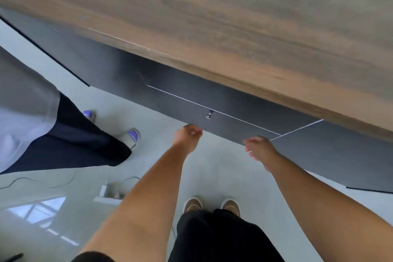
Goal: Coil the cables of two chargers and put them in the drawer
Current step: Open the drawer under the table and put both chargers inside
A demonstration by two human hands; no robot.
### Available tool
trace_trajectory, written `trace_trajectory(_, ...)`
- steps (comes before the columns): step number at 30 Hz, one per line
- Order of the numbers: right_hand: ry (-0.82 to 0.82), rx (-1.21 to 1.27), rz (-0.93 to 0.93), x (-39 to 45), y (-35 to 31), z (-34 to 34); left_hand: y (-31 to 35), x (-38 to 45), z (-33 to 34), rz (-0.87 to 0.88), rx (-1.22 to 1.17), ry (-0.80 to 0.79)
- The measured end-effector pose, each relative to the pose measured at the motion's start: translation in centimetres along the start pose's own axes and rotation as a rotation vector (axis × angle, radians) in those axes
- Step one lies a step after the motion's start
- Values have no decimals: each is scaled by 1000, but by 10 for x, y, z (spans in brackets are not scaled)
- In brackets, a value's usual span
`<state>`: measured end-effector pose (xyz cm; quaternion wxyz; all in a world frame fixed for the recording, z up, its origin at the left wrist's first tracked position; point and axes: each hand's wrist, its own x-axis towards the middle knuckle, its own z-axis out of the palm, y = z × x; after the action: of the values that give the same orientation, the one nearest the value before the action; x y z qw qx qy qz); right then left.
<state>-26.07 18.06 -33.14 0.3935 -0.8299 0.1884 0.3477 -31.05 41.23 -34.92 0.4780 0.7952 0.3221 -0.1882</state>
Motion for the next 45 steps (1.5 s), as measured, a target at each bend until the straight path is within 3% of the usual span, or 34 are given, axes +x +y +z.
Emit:
trace_trajectory(8, 110, 432, 132, 105, 13, 52, -42, 119, 66, 19, 51, 18)
trace_trajectory(11, 197, 740, 212, 129, 12, 56, -45, 156, 87, -33, -114, 36)
trace_trajectory(15, 182, 1199, 252, 134, -3, 49, -41, 189, 108, -128, -523, 6)
trace_trajectory(18, 193, 1354, 247, 122, -16, 37, -38, 198, 117, -119, -630, 3)
trace_trajectory(22, 224, 1432, 268, 107, -30, 17, -41, 200, 124, -122, -608, 15)
trace_trajectory(28, 147, 1275, 302, 87, -44, -8, -39, 184, 118, -101, -453, 52)
trace_trajectory(32, 121, 1370, 333, 84, -38, -17, -44, 169, 114, -110, -411, 37)
trace_trajectory(39, 130, 1398, 282, 89, -33, -19, -86, 106, 102, -220, -359, -21)
trace_trajectory(45, 112, 1280, 236, 89, -25, -16, -113, 50, 94, -406, -470, -97)
